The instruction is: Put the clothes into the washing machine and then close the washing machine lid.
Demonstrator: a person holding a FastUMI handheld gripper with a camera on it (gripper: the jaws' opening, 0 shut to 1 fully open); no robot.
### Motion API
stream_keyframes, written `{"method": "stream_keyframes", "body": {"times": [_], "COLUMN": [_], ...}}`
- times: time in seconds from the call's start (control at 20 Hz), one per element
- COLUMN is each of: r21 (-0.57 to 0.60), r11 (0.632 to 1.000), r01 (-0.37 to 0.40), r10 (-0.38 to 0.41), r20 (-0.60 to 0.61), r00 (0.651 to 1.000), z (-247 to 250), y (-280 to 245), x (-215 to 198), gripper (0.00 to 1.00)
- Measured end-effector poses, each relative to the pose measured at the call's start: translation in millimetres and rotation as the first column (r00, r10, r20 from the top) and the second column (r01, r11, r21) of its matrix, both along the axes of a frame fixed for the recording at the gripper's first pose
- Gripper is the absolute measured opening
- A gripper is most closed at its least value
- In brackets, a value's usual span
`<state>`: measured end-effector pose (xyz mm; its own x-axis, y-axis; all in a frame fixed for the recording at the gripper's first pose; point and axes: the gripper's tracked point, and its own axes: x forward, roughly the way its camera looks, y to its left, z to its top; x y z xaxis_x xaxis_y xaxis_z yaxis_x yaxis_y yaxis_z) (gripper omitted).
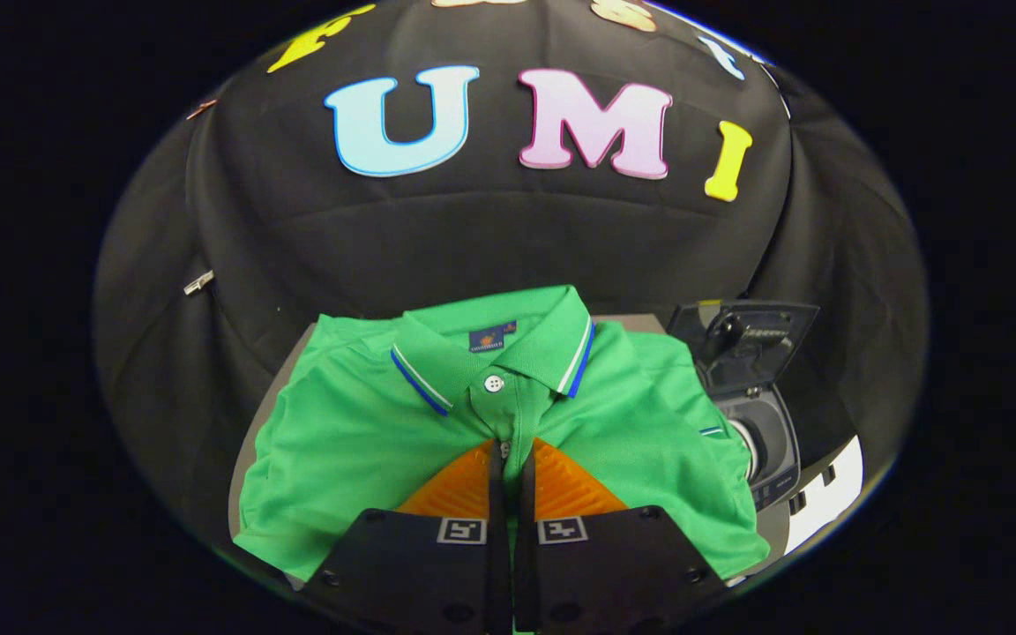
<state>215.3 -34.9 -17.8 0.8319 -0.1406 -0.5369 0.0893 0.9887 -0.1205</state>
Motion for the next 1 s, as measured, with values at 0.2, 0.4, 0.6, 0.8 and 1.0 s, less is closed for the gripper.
{"method": "stream_keyframes", "body": {"times": [0.2, 0.4, 0.6, 0.8, 1.0], "r21": [-0.070, -0.125, -0.125, -0.098, -0.104], "r11": [0.997, 0.991, 0.991, 0.991, 0.986], "r01": [-0.021, -0.037, -0.057, -0.094, -0.130], "r10": [0.032, 0.067, 0.093, 0.124, 0.161], "r20": [0.159, 0.240, 0.308, 0.363, 0.391], "r00": [0.987, 0.968, 0.947, 0.924, 0.906], "z": [37.3, 73.6, 113.4, 148.3, 177.1], "y": [6.8, 1.7, -13.1, -45.1, -96.5], "x": [-11.0, -25.3, -34.7, -43.1, -49.4], "gripper": [0.07, 0.07, 0.07, 0.06, 0.06]}}
